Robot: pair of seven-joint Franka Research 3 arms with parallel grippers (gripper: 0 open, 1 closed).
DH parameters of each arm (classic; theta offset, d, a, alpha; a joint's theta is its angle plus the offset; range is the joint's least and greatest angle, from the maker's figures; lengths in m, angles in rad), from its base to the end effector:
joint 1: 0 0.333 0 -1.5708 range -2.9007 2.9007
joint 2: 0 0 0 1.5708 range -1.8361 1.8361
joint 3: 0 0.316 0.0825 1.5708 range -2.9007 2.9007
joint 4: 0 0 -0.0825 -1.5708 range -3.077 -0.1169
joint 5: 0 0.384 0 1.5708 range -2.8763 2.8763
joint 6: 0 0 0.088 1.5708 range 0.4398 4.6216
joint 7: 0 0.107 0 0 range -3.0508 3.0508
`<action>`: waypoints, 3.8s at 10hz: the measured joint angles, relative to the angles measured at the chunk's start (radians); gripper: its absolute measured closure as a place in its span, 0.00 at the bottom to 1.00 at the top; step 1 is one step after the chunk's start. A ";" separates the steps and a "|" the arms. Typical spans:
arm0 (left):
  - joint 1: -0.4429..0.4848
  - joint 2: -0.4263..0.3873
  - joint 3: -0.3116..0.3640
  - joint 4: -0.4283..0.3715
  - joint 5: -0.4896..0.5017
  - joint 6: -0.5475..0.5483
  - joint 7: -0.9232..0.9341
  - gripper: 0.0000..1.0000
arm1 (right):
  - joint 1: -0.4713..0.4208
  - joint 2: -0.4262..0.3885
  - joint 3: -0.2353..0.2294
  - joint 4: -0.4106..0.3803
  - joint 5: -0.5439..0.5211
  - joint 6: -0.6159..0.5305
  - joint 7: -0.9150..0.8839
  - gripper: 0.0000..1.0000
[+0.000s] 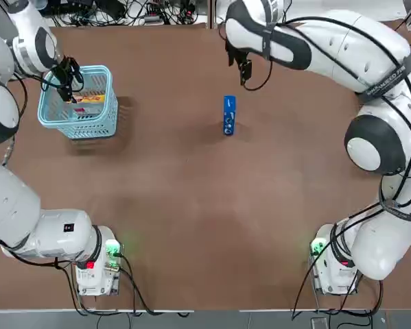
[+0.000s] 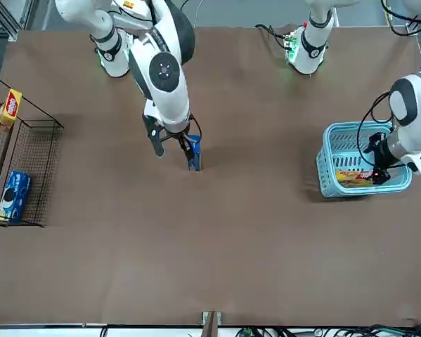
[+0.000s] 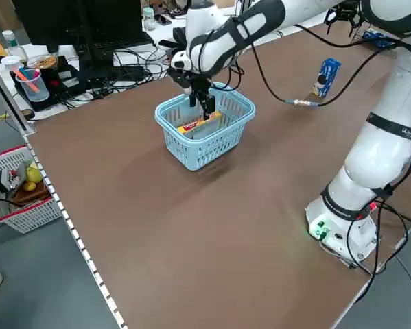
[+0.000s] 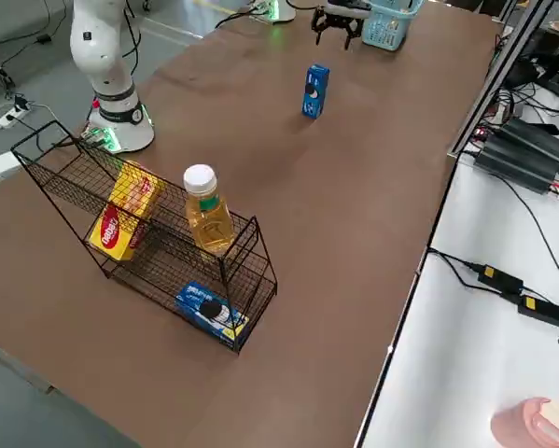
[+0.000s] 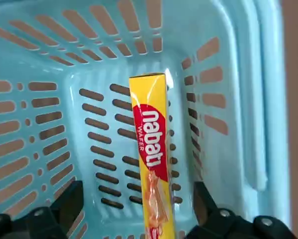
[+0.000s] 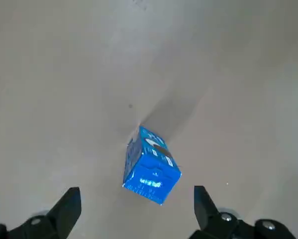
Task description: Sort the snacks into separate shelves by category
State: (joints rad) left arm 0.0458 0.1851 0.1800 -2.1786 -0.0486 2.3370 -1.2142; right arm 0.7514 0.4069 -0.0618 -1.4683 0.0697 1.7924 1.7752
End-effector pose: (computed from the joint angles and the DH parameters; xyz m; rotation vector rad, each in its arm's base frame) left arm 0.5390 0.1223 0.3051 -2.3217 -2.1019 0.0332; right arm 0.5098 0.4359 0.4407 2.6232 -1.6078 -0.1039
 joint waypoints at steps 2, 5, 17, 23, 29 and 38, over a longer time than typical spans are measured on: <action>-0.004 0.010 0.000 -0.025 0.000 0.039 -0.001 0.04 | 0.013 0.001 0.000 -0.035 0.002 0.030 0.055 0.00; -0.005 0.010 0.000 -0.058 0.000 0.091 -0.002 0.11 | 0.012 0.003 -0.012 -0.083 0.002 0.129 0.066 0.00; -0.012 0.052 0.000 -0.150 -0.001 0.257 -0.003 0.34 | 0.062 0.028 -0.091 -0.169 0.003 0.227 0.132 0.00; -0.017 0.052 0.000 -0.141 -0.001 0.271 -0.004 0.80 | 0.104 0.042 -0.109 -0.176 0.006 0.229 0.141 0.00; -0.033 0.046 0.000 -0.129 -0.001 0.271 -0.004 0.83 | 0.123 0.042 -0.112 -0.181 0.015 0.229 0.148 0.00; -0.053 -0.202 0.006 0.015 0.140 -0.199 -0.049 0.83 | 0.148 0.002 -0.117 -0.243 0.024 0.247 0.150 0.00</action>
State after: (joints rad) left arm -0.0073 -0.0174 0.1861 -2.1637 0.0918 2.1383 -1.2632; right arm 0.8994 0.4088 -0.1793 -1.7110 0.0940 2.0391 1.9254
